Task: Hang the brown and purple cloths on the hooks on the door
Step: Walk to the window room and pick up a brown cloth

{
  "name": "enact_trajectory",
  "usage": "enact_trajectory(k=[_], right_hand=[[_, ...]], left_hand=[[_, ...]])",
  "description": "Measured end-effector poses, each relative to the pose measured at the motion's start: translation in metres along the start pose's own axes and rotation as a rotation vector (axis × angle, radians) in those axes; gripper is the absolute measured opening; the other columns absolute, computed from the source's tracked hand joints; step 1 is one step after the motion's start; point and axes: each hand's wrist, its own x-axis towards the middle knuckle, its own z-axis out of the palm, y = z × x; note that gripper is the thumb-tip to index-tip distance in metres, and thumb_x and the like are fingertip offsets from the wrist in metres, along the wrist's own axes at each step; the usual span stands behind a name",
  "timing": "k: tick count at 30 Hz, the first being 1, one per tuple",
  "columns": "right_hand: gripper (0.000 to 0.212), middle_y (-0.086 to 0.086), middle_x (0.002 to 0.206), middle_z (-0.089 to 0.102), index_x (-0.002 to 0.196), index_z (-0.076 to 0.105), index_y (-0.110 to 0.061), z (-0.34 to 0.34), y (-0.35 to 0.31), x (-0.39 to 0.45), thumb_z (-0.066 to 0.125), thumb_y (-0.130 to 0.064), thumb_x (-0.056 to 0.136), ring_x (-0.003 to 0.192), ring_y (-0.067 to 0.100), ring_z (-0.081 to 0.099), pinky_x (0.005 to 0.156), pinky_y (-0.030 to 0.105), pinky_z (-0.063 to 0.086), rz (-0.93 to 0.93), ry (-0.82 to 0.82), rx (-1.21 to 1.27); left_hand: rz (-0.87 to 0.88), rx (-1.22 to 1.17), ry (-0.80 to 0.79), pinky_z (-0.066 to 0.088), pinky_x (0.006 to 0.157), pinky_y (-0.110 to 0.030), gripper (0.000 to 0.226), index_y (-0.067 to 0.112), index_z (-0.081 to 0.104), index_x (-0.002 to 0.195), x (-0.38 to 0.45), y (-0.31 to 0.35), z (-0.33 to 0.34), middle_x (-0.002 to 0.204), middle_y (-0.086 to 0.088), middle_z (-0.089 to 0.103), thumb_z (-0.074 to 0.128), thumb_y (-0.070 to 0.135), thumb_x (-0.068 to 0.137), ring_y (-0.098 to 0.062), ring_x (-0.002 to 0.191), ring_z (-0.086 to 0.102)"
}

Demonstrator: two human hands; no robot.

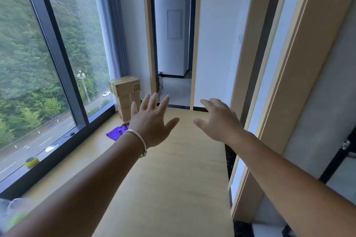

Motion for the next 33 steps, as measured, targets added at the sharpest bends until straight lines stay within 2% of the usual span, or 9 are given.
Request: enact_trajectory(k=[9, 17, 26, 33], right_hand=[[0.068, 0.002, 0.154, 0.027, 0.147, 0.027, -0.028, 0.034, -0.009, 0.097, 0.05, -0.054, 0.089, 0.142, 0.02, 0.022, 0.113, 0.043, 0.025, 0.04, -0.008, -0.024], [0.067, 0.0, 0.148, 0.035, 0.146, 0.03, -0.027, 0.07, -0.004, 0.156, 0.051, -0.055, 0.089, 0.138, 0.019, 0.027, 0.11, 0.041, 0.025, 0.069, -0.022, -0.035], [0.068, -0.001, 0.148, 0.034, 0.147, 0.029, -0.027, 0.104, 0.037, 0.237, 0.051, -0.055, 0.089, 0.139, 0.019, 0.026, 0.11, 0.041, 0.027, 0.083, -0.038, -0.011], [0.068, 0.002, 0.153, 0.029, 0.147, 0.028, -0.027, 0.117, 0.092, 0.323, 0.051, -0.055, 0.089, 0.142, 0.019, 0.022, 0.113, 0.043, 0.025, 0.052, -0.027, 0.004]], left_hand=[[0.063, 0.022, -0.032, 0.004, 0.115, -0.057, 0.078, 0.037, -0.001, 0.149, 0.085, -0.054, 0.046, 0.161, -0.004, 0.005, 0.011, 0.077, 0.083, -0.025, 0.147, -0.003], [0.128, -0.001, -0.074, 0.004, 0.115, -0.057, 0.077, 0.034, -0.001, 0.15, 0.143, -0.068, 0.081, 0.161, -0.005, 0.003, 0.016, 0.074, 0.086, -0.025, 0.147, -0.003], [0.128, -0.009, -0.123, 0.003, 0.116, -0.057, 0.075, 0.033, -0.001, 0.15, 0.229, -0.067, 0.128, 0.161, -0.005, 0.003, 0.018, 0.072, 0.088, -0.025, 0.147, -0.004], [0.109, -0.002, -0.098, 0.002, 0.115, -0.055, 0.075, 0.033, -0.001, 0.15, 0.317, -0.046, 0.162, 0.16, -0.006, 0.004, 0.018, 0.072, 0.088, -0.025, 0.147, -0.003]])
